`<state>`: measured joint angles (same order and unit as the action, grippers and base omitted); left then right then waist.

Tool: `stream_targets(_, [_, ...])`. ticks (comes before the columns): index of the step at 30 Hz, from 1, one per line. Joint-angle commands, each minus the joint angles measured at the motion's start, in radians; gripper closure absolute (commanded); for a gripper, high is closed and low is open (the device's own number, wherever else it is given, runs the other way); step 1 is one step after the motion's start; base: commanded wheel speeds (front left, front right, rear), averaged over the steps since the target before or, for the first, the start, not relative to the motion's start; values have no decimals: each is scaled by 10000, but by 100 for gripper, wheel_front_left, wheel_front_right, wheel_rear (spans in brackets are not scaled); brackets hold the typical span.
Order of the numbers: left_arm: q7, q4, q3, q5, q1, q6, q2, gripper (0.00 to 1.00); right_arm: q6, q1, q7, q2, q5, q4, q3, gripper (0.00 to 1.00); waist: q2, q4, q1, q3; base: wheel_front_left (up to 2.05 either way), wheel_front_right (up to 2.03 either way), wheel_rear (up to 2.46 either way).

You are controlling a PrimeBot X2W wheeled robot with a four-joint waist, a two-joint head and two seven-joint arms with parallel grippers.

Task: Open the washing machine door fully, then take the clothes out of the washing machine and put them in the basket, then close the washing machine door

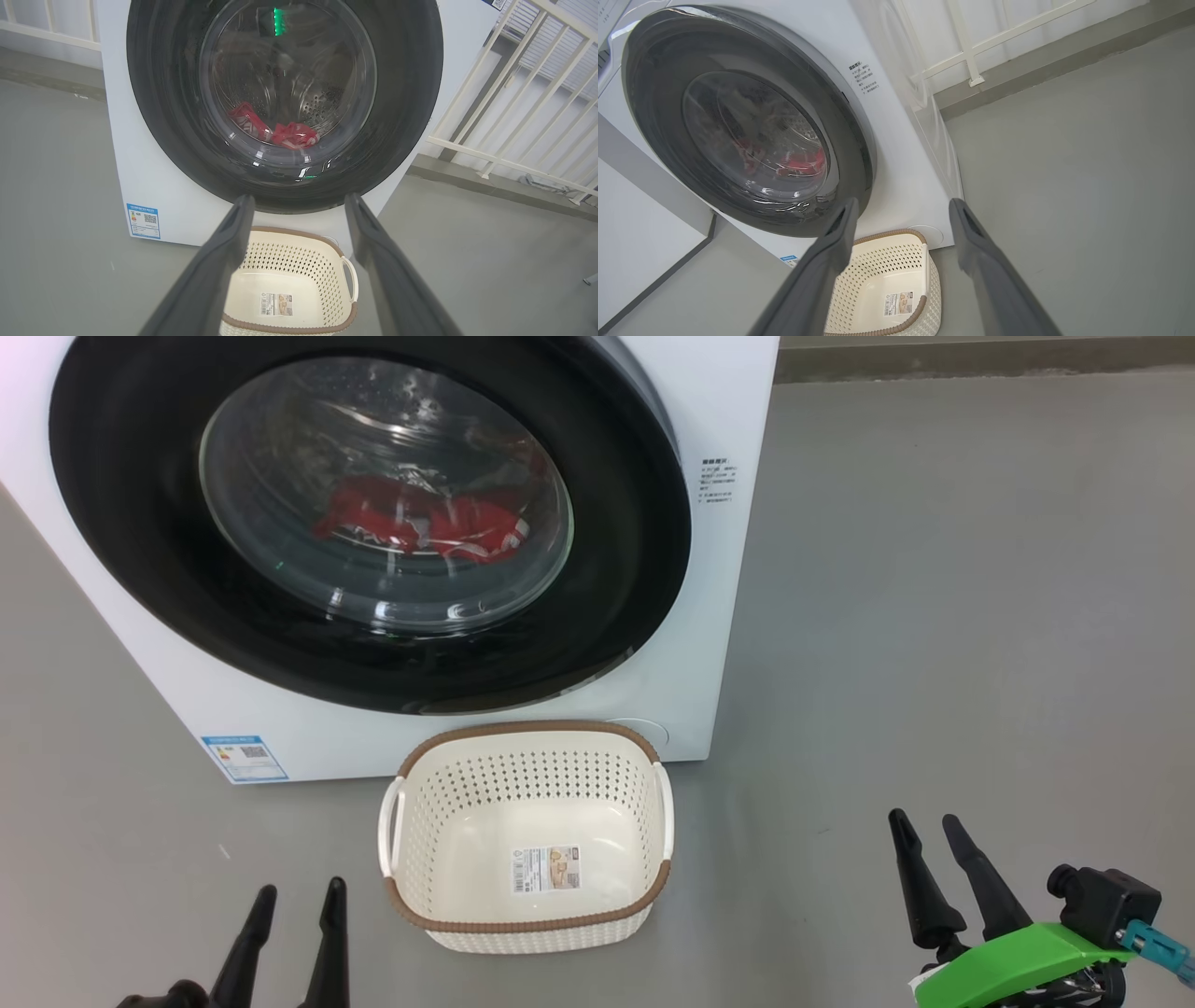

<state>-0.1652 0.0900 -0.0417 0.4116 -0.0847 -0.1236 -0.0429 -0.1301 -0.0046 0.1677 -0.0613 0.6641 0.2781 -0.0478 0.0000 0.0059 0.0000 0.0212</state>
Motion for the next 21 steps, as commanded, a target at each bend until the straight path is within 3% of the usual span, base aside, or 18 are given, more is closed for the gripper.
stream_targets(1, [-181,-379,-221,-421,49,-39,-163,0,-5,-112,164,-143,-338,-310,-201,0,0,-6,0,7,0,0,0])
stream_targets(21, [-775,-647,-240,-2627,-127,-61,-211,0,-6,295,751,-44,-2338,-455,90,0,0,-24,0,143,0,0,0])
